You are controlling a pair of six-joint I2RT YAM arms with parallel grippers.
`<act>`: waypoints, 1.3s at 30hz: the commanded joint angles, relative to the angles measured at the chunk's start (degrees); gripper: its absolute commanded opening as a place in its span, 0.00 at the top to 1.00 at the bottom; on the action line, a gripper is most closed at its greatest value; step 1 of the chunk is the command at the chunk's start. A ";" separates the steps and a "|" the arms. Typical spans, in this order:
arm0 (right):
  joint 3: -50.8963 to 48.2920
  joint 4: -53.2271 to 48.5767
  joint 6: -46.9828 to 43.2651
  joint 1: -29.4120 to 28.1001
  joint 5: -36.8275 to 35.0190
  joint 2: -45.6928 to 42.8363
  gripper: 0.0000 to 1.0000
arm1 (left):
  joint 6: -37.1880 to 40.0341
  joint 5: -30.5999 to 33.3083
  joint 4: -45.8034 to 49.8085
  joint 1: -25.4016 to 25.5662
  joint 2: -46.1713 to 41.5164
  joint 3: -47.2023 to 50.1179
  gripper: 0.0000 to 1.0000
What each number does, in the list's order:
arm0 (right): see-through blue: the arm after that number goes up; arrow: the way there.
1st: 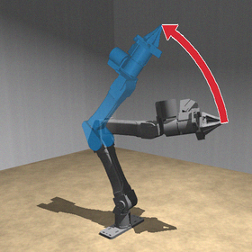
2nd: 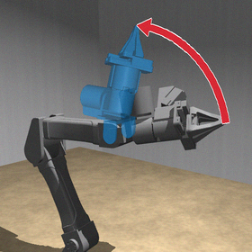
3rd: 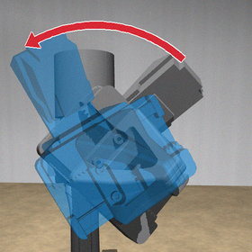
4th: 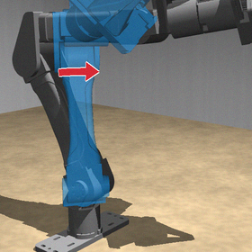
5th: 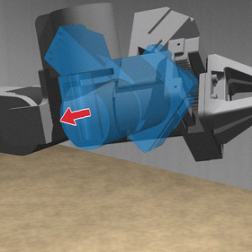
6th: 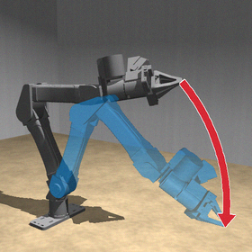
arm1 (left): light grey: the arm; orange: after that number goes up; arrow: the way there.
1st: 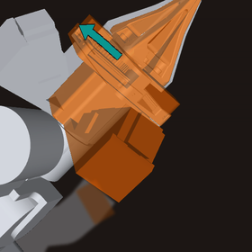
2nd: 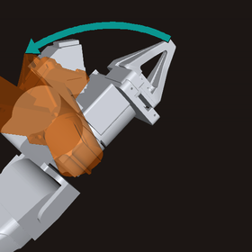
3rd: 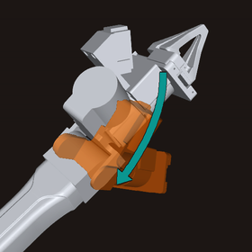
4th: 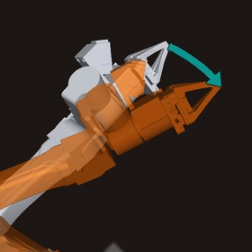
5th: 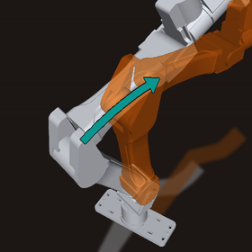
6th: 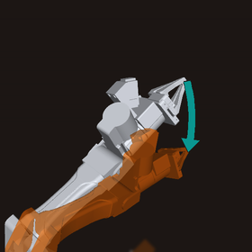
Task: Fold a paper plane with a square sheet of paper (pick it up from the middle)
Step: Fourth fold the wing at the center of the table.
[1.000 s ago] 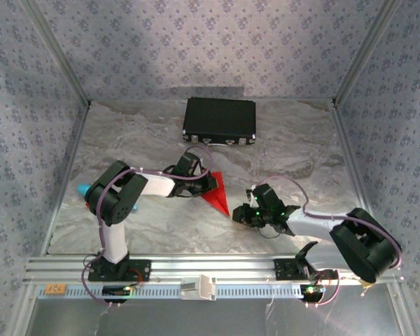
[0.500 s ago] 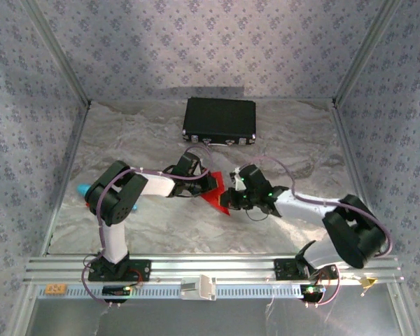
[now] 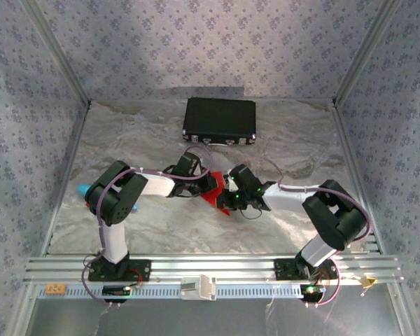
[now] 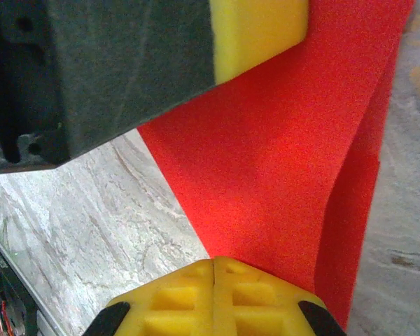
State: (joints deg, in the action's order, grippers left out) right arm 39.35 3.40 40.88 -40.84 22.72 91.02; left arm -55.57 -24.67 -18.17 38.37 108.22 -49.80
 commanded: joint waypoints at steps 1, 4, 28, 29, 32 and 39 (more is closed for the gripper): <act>-0.53 0.31 -0.64 0.50 -0.01 1.18 0.99 | 0.78 1.51 2.52 -0.07 2.16 0.93 0.95; -2.43 2.38 0.36 0.67 0.78 1.35 0.99 | 0.82 1.52 2.49 -0.09 2.17 0.99 0.94; -18.60 12.42 6.77 0.23 1.83 -5.05 0.97 | 0.55 2.09 2.34 -1.24 2.25 2.25 0.95; -19.24 12.06 6.60 0.27 1.57 -5.75 0.97 | 0.48 2.08 2.27 -1.21 2.38 2.24 0.95; -21.31 10.87 6.45 0.18 1.19 -7.49 0.97 | 0.38 2.08 2.22 -1.25 2.43 2.25 0.95; -22.94 5.51 5.96 -0.38 -0.48 -13.42 0.98 | 0.38 1.82 2.01 -1.07 2.34 2.17 0.95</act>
State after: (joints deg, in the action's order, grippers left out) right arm 18.06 19.59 46.96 -40.53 22.94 79.02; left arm -55.61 -26.15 -19.07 38.26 108.22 -49.06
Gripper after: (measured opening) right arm 0.052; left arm 0.052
